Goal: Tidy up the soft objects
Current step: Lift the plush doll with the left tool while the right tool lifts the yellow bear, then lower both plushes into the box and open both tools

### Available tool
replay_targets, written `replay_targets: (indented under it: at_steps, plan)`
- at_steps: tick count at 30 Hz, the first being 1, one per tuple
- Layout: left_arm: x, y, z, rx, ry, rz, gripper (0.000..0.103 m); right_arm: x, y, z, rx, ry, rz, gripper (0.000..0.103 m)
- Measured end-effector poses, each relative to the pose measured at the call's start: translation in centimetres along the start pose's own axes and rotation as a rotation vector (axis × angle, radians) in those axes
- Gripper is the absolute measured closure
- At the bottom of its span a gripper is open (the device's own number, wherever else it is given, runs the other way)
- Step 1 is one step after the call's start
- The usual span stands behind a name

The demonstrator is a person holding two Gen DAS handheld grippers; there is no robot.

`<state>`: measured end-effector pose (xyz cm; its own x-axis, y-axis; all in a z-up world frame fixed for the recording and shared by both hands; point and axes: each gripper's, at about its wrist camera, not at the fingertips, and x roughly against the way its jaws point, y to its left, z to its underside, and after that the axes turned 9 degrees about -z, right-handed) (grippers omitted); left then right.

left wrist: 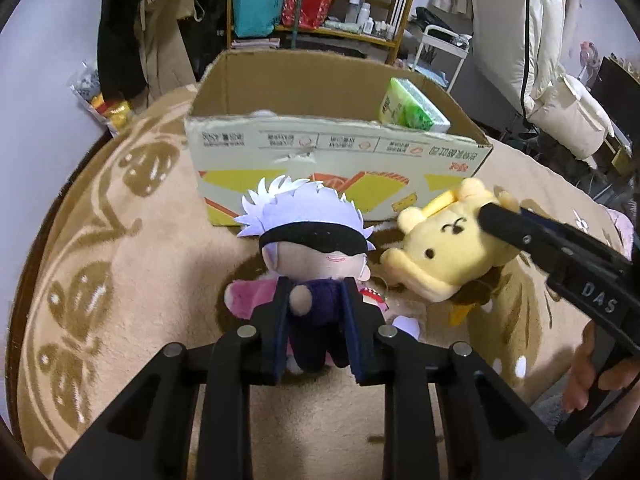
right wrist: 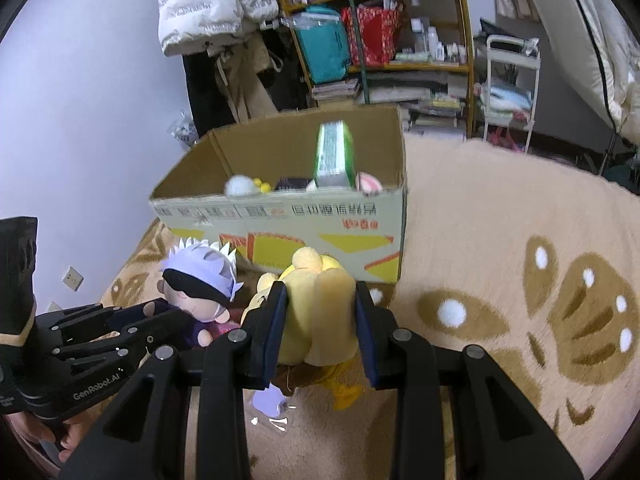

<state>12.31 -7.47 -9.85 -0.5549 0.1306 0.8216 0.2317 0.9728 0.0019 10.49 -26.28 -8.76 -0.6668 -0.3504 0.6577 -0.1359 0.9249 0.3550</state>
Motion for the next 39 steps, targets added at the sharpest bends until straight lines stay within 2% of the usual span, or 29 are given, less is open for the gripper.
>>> replay_targets:
  at_steps: [14,19,27,31,39]
  plan:
    - [7.4,0.6,-0.2,0.029,-0.285,-0.086,0.08,7.4,3.9,-1.2,0.141,-0.249,0.055,0.068]
    - [8.7,0.7,-1.2,0.027,-0.354,-0.127,0.08,8.5,4.9,-2.8,0.176,-0.31,0.056,0.068]
    - [9.0,0.2,-3.8,-0.004,-0.439,-0.172,0.079,7.0,5.5,-6.5,0.225,-0.347,0.088,0.068]
    - [8.0,0.3,-5.7,-0.006,-0.441,-0.164,0.079,6.2,5.6,-7.7,0.241,-0.389,0.103,0.068]
    - [5.1,0.4,-8.7,-0.035,-0.435,-0.159,0.079,2.8,5.0,-9.5,0.233,-0.37,0.082,0.068]
